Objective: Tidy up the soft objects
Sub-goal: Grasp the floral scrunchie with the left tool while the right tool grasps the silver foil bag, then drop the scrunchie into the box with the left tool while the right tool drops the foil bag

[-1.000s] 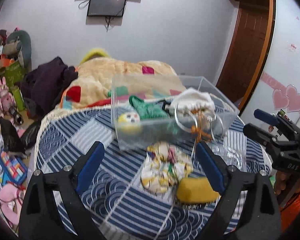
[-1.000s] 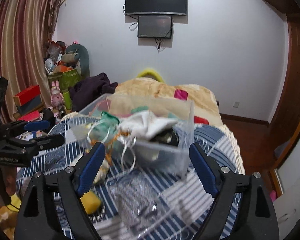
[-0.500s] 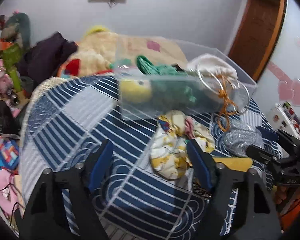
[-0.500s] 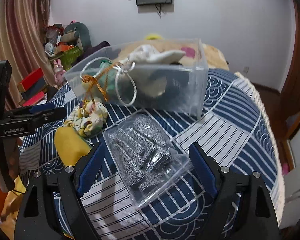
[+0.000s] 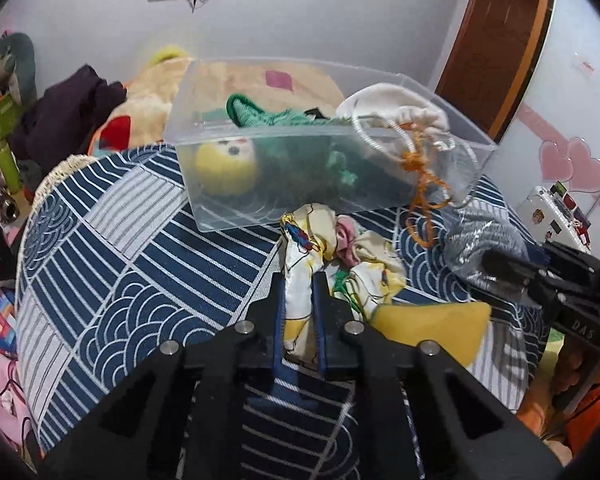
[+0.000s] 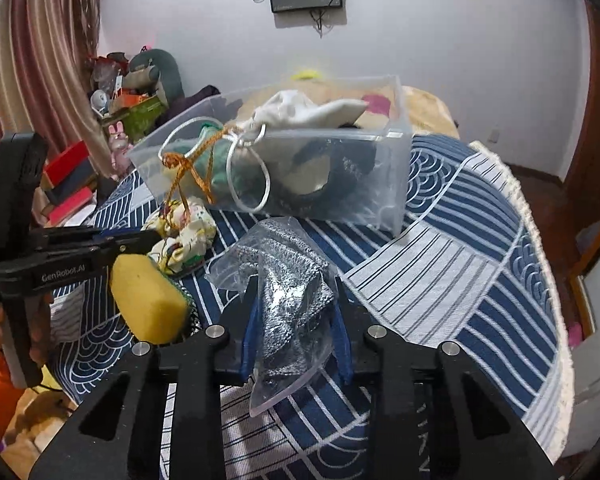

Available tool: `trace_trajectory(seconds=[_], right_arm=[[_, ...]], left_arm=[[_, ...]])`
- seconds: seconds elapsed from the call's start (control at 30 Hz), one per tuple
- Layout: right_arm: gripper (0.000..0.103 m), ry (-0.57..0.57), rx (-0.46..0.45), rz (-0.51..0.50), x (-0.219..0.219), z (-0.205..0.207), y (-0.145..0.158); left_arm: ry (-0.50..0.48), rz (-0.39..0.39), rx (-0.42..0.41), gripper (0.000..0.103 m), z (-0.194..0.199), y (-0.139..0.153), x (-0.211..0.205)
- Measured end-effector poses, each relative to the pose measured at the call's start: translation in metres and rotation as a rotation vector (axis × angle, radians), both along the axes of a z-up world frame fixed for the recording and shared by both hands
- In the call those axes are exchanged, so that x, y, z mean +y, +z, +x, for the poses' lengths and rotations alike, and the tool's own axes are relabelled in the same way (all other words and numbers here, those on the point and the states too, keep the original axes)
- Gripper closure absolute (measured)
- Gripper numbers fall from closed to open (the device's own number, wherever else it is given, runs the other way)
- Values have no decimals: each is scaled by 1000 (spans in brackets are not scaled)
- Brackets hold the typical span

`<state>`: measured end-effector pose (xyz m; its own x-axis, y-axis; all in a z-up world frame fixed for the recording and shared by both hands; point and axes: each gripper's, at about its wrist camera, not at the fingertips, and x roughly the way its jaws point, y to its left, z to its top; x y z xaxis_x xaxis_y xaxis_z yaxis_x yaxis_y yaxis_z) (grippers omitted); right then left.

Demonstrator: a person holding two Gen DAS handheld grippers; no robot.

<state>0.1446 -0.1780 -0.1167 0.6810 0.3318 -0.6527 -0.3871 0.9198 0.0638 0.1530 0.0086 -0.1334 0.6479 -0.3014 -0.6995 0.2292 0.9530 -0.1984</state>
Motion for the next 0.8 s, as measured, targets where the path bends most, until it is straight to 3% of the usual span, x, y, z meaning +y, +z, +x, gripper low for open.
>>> trace_trajectory(seconds=[0.33,0.8], right_arm=[[75,-23,-117,25,-11,-27,34],[75,-35,-286,59,-4,-20,77]], left_arm=[[56,44,-135,92,-42,38,10],[116,16,-350,92,-40,106,32]])
